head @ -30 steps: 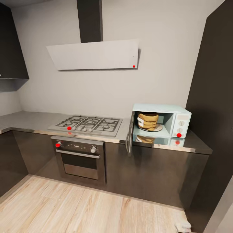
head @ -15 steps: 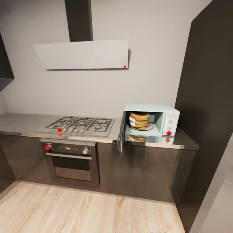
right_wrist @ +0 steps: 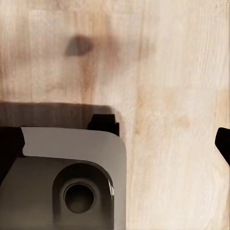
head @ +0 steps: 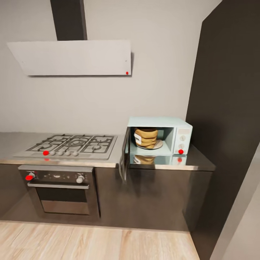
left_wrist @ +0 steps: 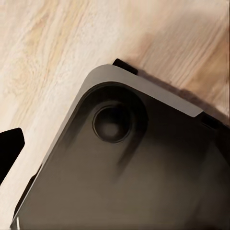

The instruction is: In the kitchen, take the popcorn bag from the countertop, put it into the microwave, and heat it until the popcorn is cooked so the cooked popcorn ends up inside the bag.

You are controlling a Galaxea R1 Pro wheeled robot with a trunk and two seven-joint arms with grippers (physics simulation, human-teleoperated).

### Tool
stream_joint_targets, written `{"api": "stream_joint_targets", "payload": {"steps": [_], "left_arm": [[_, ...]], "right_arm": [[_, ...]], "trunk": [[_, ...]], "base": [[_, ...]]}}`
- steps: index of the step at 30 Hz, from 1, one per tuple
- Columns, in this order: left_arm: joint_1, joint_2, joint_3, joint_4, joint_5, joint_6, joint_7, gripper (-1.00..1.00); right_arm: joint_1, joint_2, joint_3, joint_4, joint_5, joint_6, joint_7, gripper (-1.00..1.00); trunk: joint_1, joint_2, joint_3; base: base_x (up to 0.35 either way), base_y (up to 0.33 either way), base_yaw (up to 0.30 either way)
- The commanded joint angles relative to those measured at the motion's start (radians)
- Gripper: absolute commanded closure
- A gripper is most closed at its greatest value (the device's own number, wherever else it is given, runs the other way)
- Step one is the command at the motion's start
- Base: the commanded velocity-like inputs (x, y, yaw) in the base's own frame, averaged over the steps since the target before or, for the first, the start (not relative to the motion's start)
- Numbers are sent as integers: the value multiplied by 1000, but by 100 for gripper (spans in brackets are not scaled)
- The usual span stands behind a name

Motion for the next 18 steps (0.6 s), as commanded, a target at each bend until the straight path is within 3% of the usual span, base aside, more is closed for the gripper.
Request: {"api": "stream_joint_targets", "payload": {"steps": [1,9,14,18], "left_arm": [[0,-1,7,-1,-5,-1,3,-100],[0,1,11,-19,-4,3,-6,-100],[0,10,12,-96,-3,3,-11,-100],[-1,15,11,-323,-7,45,-3,-100]], "right_arm": [[-1,-1,-8,2,9,0,2,-100],[-1,-2,-7,1,10,-1,2,-100],[-1,-4,-7,1,10,-1,2,-100],[-1,-4,-7,2,10,-1,2,-100]], "trunk": [[1,0,-1],[1,0,-1],[1,0,-1],[1,0,-1]], "base": [[323,0,-1],[323,0,0],[157,0,0],[9,0,0]]}}
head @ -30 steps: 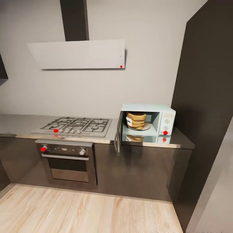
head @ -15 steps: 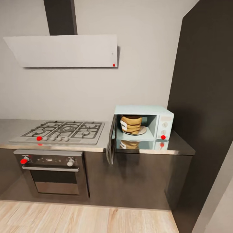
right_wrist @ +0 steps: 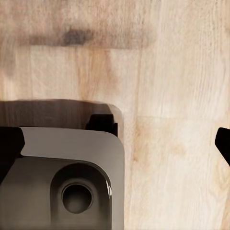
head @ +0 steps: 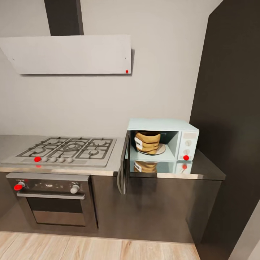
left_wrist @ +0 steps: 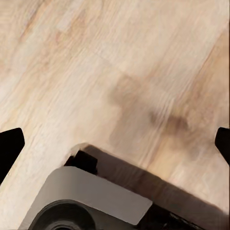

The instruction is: In the kitchen, take the popcorn bag from the countertop, put it into the microwave, and heat it until the popcorn is cooked so the cooked popcorn ends up inside the bag.

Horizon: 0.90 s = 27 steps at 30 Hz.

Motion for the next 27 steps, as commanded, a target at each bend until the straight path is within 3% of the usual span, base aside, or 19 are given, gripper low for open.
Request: {"api": "stream_joint_targets", "payload": {"steps": [1,3,4,5,7,10,12,14,18,21,27], "left_arm": [[-1,8,3,-112,2,61,0,-100],[-14,18,2,-326,-21,292,1,-100],[-51,20,3,-414,-28,422,2,-100],[-93,19,3,-458,-30,498,2,-100],[-267,9,4,-522,-30,643,2,-100],[-588,-3,5,-482,-23,760,-2,-100],[-733,-19,5,-431,-21,791,-3,-100],[-843,-60,4,-408,-21,806,1,-100],[-940,-103,5,-402,-20,807,2,-100],[-945,-132,5,-391,-21,797,-2,-100],[-946,-154,5,-384,-9,795,-7,-100]], "right_arm": [[-1,-1,-9,2,9,0,2,-100],[-1,-2,-9,2,9,0,2,-100],[-1,-2,-7,2,9,1,2,-100],[-1,-2,-6,2,9,1,2,-100],[-1,-2,-7,2,9,1,2,-100],[-1,-2,-6,2,9,0,2,-100],[-1,-4,-7,2,9,0,2,-100],[-1,-5,-6,2,9,1,2,-100],[-1,-6,-7,2,8,-2,2,-100],[-1,-1,-6,2,6,-14,0,-100],[-1,0,-5,2,6,-15,0,-100]], "trunk": [[0,-1,-1],[0,-1,-1],[0,-1,-1],[0,-1,-1],[0,-1,-1],[0,-1,-1],[0,-1,-1],[0,-1,-1],[0,-1,-1],[0,-1,-1],[0,-1,-1]], "base": [[2,0,0],[0,0,0],[0,0,0],[0,0,0],[0,0,0],[0,0,0],[0,0,0],[0,0,0],[0,0,0],[0,0,-44],[0,0,-225]]}}
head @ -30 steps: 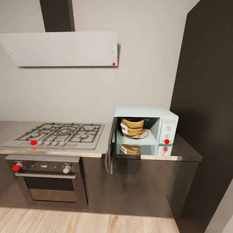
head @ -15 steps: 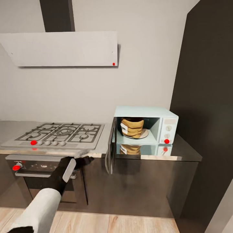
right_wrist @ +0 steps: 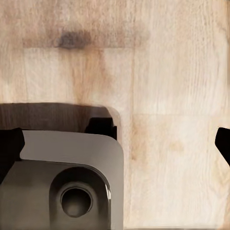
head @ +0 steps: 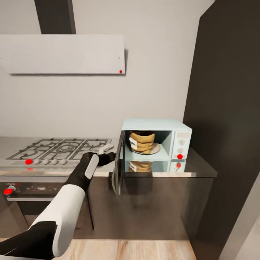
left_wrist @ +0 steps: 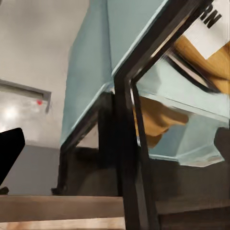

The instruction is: In the kitchen, take the popcorn bag from the countertop, put it into the microwave, and heat it until the popcorn is cooked so the cooked popcorn ends up inside the bag.

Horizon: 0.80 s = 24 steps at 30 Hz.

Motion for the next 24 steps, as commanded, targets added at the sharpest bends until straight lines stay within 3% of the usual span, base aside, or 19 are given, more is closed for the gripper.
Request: {"api": "stream_joint_targets", "payload": {"steps": [1,7,10,12,16,17,19,24], "left_arm": [[0,-3,2,0,21,5,7,-100],[0,-12,1,5,21,5,-3,-100],[0,-12,-12,5,21,4,-69,-100],[0,-12,-49,5,21,-1,-95,-100],[0,-12,-203,-6,20,-4,-100,-100],[0,-12,-226,-9,20,-4,-99,-100],[0,-12,-245,-10,20,-5,-98,-100],[0,-12,-253,-9,17,-6,-89,-100]], "right_arm": [[-2,-1,-8,2,9,-1,3,-100],[-2,-1,-8,2,9,-1,2,-100],[-2,-2,-9,2,8,-2,2,-100],[-2,-2,-10,2,8,-3,2,-100],[-2,-2,-10,2,8,-4,2,-100],[-2,-2,-10,2,8,-5,2,-100],[-2,-2,-11,2,8,-6,2,-100],[-2,-2,-11,2,8,-7,2,-100]], "trunk": [[0,-1,-1],[0,-1,-1],[0,-1,-1],[0,-1,-1],[0,-1,-1],[0,-1,-1],[0,-1,-1],[0,-1,-1]], "base": [[0,0,-246],[0,0,-247],[0,0,-248],[0,0,-248],[0,0,-248],[0,0,-248],[0,0,-250],[0,0,-251]]}}
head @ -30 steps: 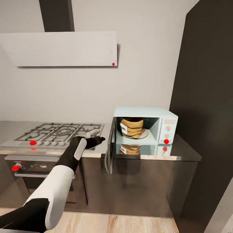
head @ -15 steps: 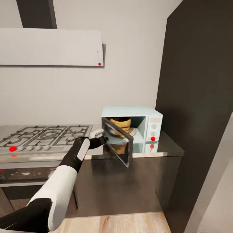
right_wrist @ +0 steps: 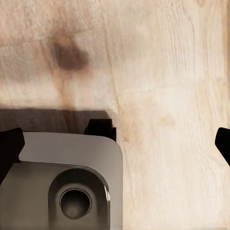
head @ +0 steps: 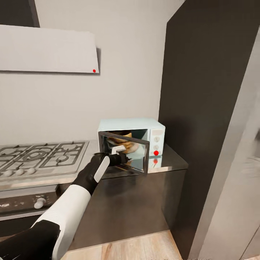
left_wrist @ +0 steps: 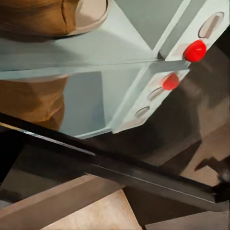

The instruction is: In the kitchen, take the popcorn bag from the countertop, put it into the microwave, and heat it until the popcorn is cooked so the cooked popcorn ends up inside the bag.

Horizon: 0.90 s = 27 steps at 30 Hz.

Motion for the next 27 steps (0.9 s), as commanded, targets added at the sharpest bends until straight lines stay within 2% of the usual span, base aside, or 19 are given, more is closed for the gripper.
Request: {"api": "stream_joint_targets", "payload": {"steps": [1,6,17,22,27], "left_arm": [[0,0,0,-1,3,4,0,-100],[0,0,-5,2,1,3,66,-100],[0,0,-6,11,-5,3,81,-100],[0,0,-5,5,-6,3,227,-100],[0,0,-7,1,-10,3,248,-100]], "right_arm": [[-2,-1,-9,3,9,-2,2,-100],[-2,-5,-12,3,4,-1,2,-100],[-2,-1,-12,3,4,0,2,-100],[-2,-1,-12,3,4,0,2,-100],[-2,-4,-11,3,8,0,3,-100]], "trunk": [[0,-1,-1],[0,-1,-1],[0,-1,-1],[0,-1,-1],[0,-1,-1]], "base": [[0,0,-251],[0,0,-267],[0,0,-289],[0,0,-290],[0,0,-98]]}}
